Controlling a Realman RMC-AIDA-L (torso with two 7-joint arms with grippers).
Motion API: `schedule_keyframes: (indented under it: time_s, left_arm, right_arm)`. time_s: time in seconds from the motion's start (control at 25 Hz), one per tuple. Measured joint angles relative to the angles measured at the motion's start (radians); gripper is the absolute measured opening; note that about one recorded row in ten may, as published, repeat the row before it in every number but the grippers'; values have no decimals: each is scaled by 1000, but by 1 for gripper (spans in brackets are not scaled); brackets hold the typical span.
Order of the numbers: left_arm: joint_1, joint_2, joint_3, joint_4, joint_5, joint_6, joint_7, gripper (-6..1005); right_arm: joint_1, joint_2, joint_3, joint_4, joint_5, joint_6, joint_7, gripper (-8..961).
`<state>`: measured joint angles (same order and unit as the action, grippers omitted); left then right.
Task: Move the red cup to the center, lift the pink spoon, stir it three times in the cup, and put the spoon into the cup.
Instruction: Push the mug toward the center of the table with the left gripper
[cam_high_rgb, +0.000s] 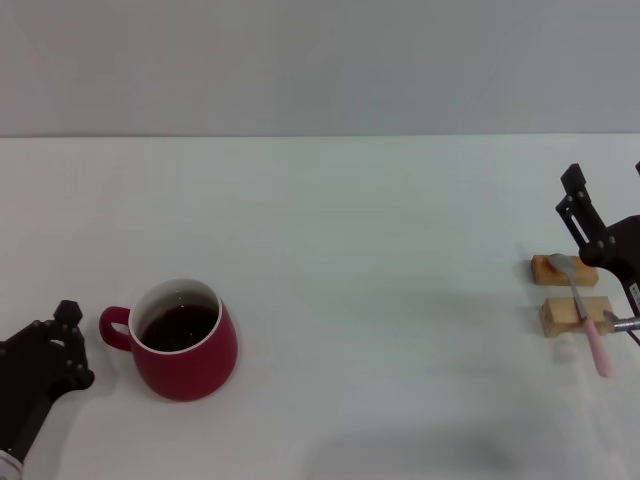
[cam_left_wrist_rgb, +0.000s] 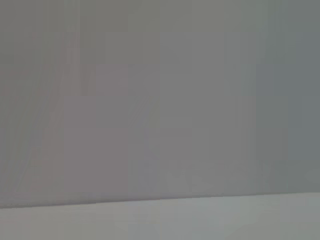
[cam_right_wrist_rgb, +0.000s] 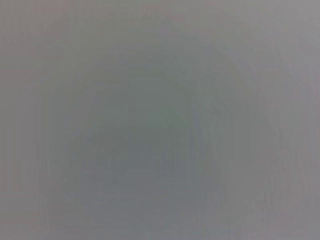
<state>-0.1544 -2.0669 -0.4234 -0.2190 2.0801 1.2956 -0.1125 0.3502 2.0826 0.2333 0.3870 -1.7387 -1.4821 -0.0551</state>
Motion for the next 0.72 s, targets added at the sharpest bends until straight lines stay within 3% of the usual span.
schedule_keyframes:
  time_s: [0.72]
  left_arm:
    - [-14,-1,72,-54,0,0,4,-2]
  right_arm:
    - [-1,1,-1,-2,-3,0,0,706]
